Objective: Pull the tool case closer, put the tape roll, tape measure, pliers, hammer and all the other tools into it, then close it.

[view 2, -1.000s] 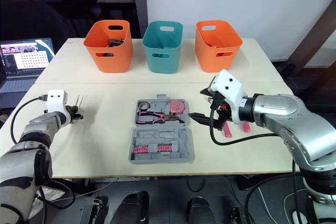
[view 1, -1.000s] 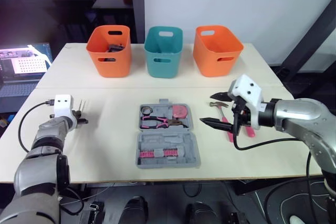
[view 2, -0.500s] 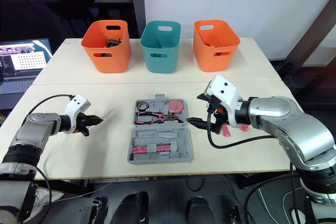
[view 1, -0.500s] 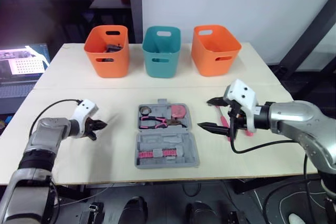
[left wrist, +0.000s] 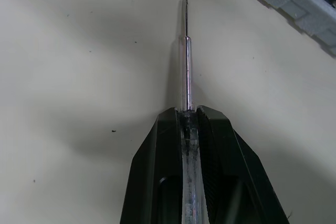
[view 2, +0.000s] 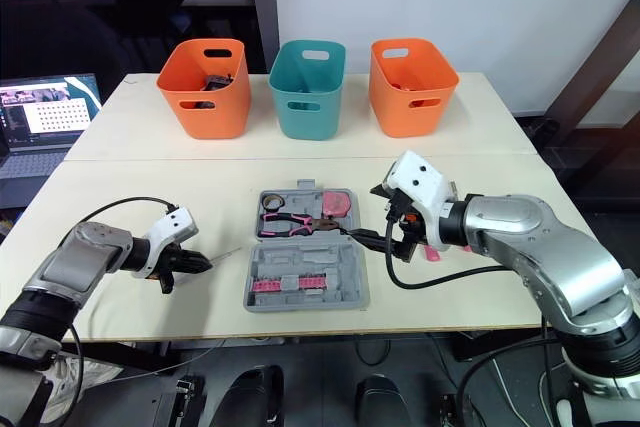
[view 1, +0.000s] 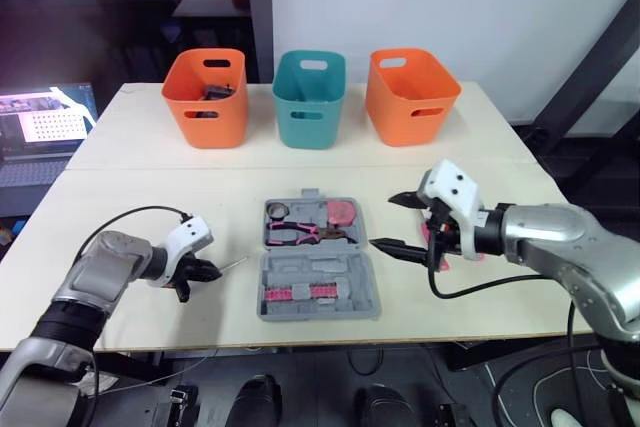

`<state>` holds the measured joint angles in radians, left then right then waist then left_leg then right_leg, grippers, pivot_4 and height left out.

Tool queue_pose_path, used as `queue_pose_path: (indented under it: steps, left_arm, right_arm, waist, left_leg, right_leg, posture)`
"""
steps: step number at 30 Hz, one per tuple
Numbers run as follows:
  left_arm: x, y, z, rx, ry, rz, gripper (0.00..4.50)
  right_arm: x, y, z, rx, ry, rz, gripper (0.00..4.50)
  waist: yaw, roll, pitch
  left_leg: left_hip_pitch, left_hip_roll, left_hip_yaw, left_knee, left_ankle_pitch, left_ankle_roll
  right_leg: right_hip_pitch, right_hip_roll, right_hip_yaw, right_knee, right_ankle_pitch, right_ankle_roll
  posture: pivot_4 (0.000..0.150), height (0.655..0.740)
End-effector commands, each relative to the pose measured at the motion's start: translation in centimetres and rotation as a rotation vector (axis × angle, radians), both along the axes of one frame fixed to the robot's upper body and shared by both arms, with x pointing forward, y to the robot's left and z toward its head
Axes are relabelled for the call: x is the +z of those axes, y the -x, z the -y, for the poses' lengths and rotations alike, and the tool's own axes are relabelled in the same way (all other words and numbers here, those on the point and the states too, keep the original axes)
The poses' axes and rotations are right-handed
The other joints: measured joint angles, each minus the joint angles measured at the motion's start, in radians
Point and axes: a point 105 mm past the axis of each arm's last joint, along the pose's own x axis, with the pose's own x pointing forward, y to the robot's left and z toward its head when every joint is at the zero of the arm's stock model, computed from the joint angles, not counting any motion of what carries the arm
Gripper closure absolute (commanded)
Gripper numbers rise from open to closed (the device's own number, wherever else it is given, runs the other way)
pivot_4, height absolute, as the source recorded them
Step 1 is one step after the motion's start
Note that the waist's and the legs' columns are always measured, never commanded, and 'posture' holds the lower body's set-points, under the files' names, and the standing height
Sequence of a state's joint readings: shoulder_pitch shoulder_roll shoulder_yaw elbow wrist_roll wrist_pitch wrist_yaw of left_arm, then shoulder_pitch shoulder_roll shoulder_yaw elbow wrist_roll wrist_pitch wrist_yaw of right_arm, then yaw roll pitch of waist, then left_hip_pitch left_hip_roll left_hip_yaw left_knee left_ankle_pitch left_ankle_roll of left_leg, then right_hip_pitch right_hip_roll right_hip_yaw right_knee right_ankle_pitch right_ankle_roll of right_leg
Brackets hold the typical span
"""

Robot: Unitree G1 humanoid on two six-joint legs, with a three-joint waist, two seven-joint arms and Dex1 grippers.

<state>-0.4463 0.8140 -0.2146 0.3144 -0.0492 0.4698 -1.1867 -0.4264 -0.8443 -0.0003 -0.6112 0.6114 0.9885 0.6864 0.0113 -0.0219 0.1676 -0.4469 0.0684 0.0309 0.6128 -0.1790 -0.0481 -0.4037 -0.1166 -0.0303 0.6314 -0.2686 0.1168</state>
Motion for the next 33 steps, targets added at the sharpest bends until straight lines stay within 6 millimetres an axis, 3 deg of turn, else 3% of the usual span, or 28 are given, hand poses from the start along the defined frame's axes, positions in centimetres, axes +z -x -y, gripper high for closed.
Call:
queue_pose_path:
  steps: [1,6,21,24,28,31,33]
  left_arm:
    - [-1.0,0.7,-0.8,-0.039,-0.069,-0.037,4.0]
    - [-0.9,0.2,-0.9,-0.059,-0.09,-0.008,1.57]
    - [-1.5,0.2,-1.2,-0.195,-0.187,0.025,1.57]
    - [-1.5,-0.2,-1.2,-0.201,-0.199,0.039,2.41]
    - [-1.6,-0.3,-1.2,-0.241,-0.223,0.04,4.35]
    - [-0.7,-0.5,-1.9,-0.297,-0.297,0.043,4.43]
    - [1.3,-1.8,-2.4,-0.298,-0.335,0.075,4.43]
  right_arm:
    - [1.0,0.4,-0.1,-0.001,-0.01,0.054,0.0]
    - [1.0,0.4,0.2,-0.022,-0.009,0.057,0.0]
    - [0.8,0.3,0.1,-0.034,-0.018,0.055,0.0]
    - [0.6,0.4,0.0,-0.036,-0.019,0.054,0.0]
    - [0.5,0.5,0.0,-0.037,-0.017,0.049,0.0]
    - [0.3,0.6,0.1,-0.036,-0.011,0.042,0.0]
    - [0.4,0.6,0.2,-0.036,-0.009,0.043,0.0]
  waist:
    - [-0.001,0.0,0.0]
    - [0.002,0.002,-0.001]
    - [0.001,0.003,-0.001]
    - [0.001,0.003,-0.001]
    - [-0.002,0.003,-0.002]
    - [0.0,0.004,-0.002]
    - [0.0,0.003,-0.002]
  left_leg:
    - [0.0,0.0,0.0,0.0,0.0,0.0]
    - [0.001,0.0,0.0,0.0,0.0,0.0]
    - [0.002,0.0,0.0,0.0,0.0,0.0]
    - [0.002,0.0,0.0,0.0,0.0,0.0]
    - [0.002,0.0,0.0,0.0,0.0,0.0]
    - [0.002,0.0,0.0,0.0,0.0,0.0]
    - [0.002,0.0,0.0,0.0,0.0,0.0]
  right_leg:
    - [0.0,0.0,0.0,0.0,0.0,0.0]
    - [0.001,0.0,0.0,0.0,0.0,0.0]
    - [0.001,0.0,0.0,0.0,0.0,0.0]
    - [0.002,0.0,0.0,0.0,0.0,0.0]
    - [0.002,0.0,0.0,0.0,0.0,0.0]
    - [0.002,0.0,0.0,0.001,0.0,0.0]
    - [0.002,0.0,0.0,0.0,0.0,0.0]
  posture:
    - [0.15,0.74]
    - [0.15,0.74]
    - [0.15,0.74]
    - [0.15,0.74]
    - [0.15,0.74]
    - [0.15,0.74]
    - [0.15,0.74]
